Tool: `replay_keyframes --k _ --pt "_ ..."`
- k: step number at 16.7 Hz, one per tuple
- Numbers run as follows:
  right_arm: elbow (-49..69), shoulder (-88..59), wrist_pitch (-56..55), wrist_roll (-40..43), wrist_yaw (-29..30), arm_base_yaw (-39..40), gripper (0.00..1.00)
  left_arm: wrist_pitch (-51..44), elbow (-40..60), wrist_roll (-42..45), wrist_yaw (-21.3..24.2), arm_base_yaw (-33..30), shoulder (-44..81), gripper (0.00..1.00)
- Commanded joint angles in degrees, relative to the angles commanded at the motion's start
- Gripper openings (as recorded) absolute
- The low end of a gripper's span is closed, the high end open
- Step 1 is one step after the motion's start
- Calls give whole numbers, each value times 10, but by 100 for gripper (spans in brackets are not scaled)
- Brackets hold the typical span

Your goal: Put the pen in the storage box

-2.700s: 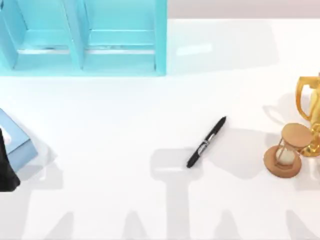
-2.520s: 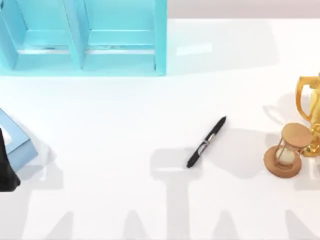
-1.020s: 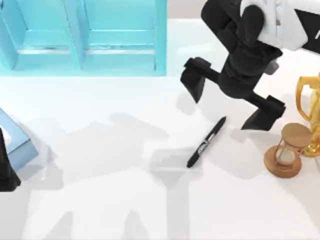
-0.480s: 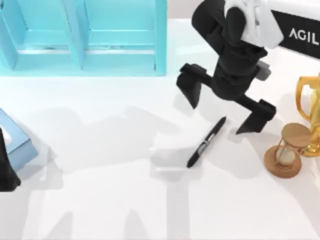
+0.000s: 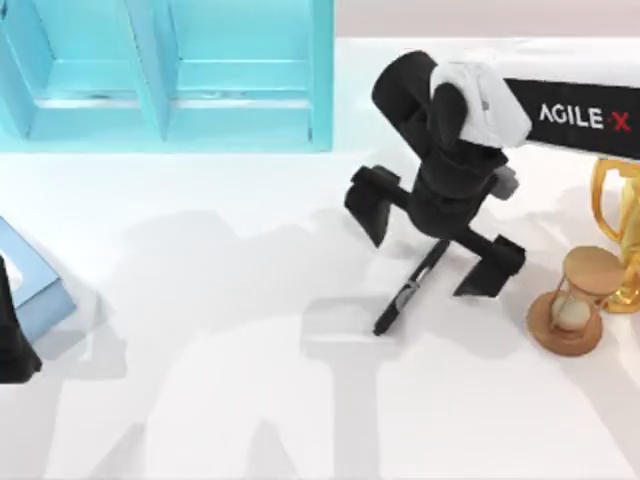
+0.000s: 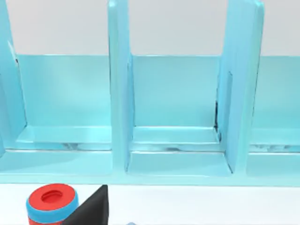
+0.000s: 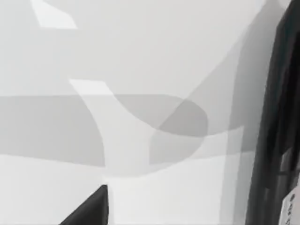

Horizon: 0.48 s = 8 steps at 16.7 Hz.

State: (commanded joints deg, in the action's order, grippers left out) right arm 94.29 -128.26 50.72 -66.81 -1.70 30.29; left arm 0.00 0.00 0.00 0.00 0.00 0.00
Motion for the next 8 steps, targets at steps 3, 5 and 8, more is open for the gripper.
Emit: replay_keyframes --k 3,5,8 --pt "-28 -28 -53 -2 0 1 100 0 0 0 0 0 0 100" --pt "-31 -32 -58 -2 0 2 100 0 0 0 0 0 0 100" --pt "-31 -32 -58 -2 0 2 92 0 0 0 0 0 0 100"
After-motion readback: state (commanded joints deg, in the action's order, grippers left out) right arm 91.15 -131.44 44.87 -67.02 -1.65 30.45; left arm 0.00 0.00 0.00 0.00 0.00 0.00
